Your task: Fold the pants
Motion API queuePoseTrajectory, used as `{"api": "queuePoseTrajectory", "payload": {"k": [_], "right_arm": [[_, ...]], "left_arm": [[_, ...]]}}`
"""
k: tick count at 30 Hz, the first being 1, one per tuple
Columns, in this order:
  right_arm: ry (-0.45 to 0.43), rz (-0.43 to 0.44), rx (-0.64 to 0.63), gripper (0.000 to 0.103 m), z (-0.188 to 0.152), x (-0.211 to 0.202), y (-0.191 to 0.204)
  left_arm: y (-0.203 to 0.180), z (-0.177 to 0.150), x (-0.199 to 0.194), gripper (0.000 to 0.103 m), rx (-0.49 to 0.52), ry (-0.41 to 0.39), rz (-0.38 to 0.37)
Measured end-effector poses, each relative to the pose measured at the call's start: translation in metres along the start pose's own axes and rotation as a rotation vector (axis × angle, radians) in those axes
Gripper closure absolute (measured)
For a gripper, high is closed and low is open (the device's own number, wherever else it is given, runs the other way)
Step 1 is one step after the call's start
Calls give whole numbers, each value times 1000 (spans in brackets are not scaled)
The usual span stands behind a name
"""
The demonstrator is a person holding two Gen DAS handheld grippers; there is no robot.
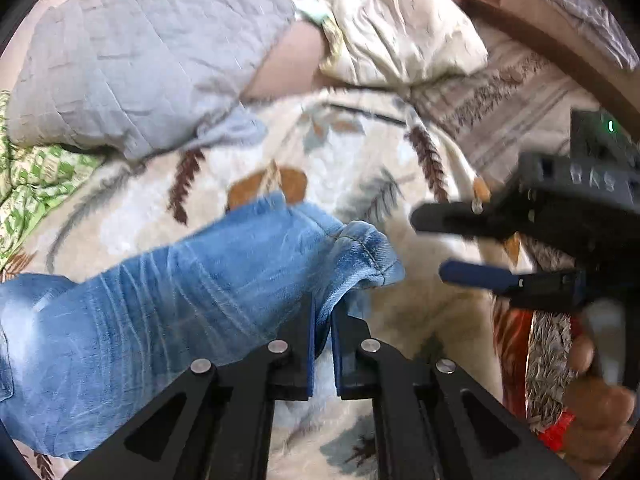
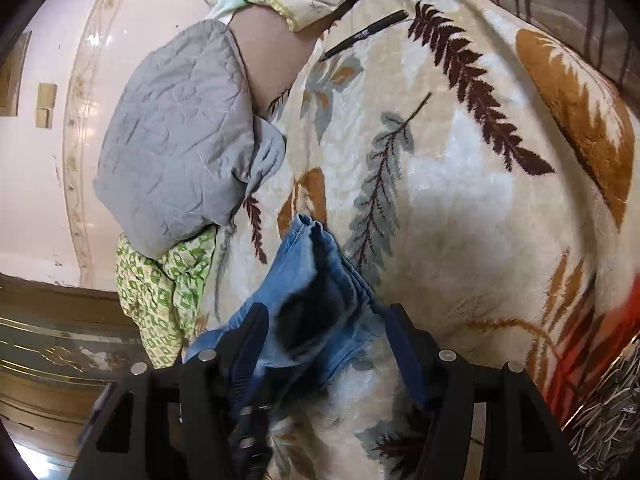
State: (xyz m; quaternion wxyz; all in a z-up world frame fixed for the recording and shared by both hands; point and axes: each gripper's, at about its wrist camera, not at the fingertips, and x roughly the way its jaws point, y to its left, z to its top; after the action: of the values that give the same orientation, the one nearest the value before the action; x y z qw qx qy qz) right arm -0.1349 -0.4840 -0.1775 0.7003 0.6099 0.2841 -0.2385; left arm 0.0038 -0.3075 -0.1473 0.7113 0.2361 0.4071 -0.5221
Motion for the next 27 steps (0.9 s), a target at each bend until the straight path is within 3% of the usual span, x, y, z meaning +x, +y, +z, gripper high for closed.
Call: {"api": "queuePoseTrajectory", "payload": {"k": [3, 6, 8, 10, 12, 14, 21, 27], "right_arm": [[-8, 2, 10, 39, 1, -3, -3], [-7, 10, 22, 39, 2, -4, -7], [-8, 20, 31, 39, 2, -6, -8], [-15, 29, 31, 39, 2, -8, -7], [-9, 33, 22, 39, 3, -7, -5], [14, 36, 38, 39, 3, -1, -8], [65, 37, 99, 39, 2, 12, -24], [72, 32, 142, 39, 3, 17, -33]], "left_arm": [[-11, -5, 32, 96, 49, 58, 82], [-19, -26, 55, 91, 102, 149, 52], [-21, -34, 59, 88, 121, 160, 61], [-22, -34, 54, 77, 120, 147, 47], [-26, -33, 51, 52, 149, 137, 75], [-28, -34, 48, 44, 178, 113, 130], [-28, -39, 68, 44, 247, 142, 152], [-21, -40, 61, 44, 275, 154, 131]]}}
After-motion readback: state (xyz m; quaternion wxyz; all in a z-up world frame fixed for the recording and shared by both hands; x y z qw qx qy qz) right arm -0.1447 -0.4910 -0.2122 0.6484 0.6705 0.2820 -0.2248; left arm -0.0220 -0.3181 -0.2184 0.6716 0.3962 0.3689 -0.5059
